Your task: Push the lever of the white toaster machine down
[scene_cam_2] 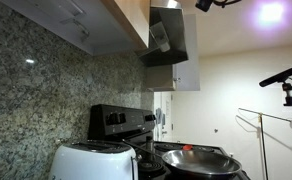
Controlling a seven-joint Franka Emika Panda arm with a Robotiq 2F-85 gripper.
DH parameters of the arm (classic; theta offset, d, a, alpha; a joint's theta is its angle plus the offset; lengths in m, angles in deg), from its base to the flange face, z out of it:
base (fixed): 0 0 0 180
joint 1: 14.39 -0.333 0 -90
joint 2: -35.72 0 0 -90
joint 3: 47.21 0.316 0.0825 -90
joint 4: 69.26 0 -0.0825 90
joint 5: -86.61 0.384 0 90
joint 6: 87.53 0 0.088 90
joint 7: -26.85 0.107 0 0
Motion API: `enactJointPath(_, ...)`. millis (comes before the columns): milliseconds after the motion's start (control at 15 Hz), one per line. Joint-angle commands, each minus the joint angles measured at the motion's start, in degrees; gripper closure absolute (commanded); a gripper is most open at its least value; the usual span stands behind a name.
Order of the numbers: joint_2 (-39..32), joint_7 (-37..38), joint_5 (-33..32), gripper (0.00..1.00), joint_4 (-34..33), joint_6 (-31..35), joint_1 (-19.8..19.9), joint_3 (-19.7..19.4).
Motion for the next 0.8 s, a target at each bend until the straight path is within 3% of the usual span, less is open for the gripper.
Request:
enactJointPath(0,-1.2,-8.2,6.4,0.0,2.7,12.1,-3.9,-3.2)
enactJointPath(200,-3.5,-12.1,8.4,0.0,3.7,19.3,-5.6,-4.8)
enactJointPath(733,-15.6,-9.5,5.3,0.0,-1.7,16.7,-0.2,-5.8)
